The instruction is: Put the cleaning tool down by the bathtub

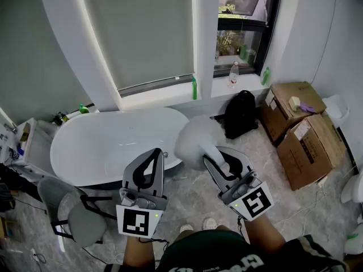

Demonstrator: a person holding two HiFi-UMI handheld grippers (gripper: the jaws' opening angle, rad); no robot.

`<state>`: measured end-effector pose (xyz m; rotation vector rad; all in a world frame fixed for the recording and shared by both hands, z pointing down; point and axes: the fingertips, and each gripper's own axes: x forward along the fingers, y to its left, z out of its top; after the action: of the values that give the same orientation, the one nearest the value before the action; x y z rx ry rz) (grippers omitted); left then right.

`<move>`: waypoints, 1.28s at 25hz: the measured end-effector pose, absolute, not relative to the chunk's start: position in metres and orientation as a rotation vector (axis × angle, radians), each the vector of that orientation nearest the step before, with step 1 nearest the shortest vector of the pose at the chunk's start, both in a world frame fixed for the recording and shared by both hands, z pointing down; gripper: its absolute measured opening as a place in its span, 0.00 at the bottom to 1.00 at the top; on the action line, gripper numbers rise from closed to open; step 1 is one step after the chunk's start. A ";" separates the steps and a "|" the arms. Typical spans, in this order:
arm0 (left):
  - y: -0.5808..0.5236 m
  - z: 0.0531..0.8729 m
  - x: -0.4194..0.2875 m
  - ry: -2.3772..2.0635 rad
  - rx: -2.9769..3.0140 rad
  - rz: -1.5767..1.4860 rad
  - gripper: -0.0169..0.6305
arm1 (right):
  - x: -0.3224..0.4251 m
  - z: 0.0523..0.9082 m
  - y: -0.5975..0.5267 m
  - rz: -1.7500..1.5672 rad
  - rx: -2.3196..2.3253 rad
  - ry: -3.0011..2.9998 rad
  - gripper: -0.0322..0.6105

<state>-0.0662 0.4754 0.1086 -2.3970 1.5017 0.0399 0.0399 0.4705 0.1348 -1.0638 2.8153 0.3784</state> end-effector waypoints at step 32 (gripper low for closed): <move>0.471 0.115 -0.017 1.455 -2.366 -0.047 0.04 | 0.089 0.141 0.464 0.344 -1.039 2.779 0.19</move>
<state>-0.0173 0.4711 0.1150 -2.3664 1.4548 -0.0473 0.0887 0.4637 0.1406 -1.0391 2.7786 0.3438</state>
